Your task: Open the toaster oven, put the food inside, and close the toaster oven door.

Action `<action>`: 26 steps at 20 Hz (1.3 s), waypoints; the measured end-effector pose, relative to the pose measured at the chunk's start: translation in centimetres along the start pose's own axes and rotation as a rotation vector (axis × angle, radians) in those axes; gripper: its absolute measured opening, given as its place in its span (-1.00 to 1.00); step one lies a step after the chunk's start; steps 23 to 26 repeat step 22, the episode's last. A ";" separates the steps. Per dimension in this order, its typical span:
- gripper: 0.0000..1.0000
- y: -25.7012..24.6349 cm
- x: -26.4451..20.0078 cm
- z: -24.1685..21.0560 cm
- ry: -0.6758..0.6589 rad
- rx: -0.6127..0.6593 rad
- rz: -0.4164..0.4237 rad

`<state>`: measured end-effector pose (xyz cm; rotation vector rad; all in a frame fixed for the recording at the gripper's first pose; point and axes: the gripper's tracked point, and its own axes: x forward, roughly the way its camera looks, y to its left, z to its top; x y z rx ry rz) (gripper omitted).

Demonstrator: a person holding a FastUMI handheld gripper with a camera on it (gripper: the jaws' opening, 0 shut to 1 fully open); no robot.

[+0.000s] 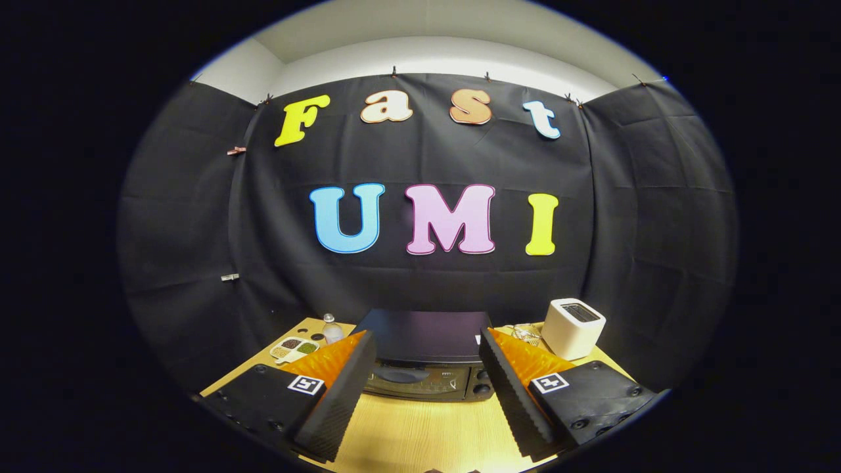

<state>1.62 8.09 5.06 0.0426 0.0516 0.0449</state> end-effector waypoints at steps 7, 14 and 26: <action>0.96 -2.2 1.3 -0.7 0.015 -0.023 0.086; 0.96 -4.7 1.2 -1.8 0.028 -0.028 0.097; 0.97 -4.1 1.1 -1.7 0.018 0.008 0.088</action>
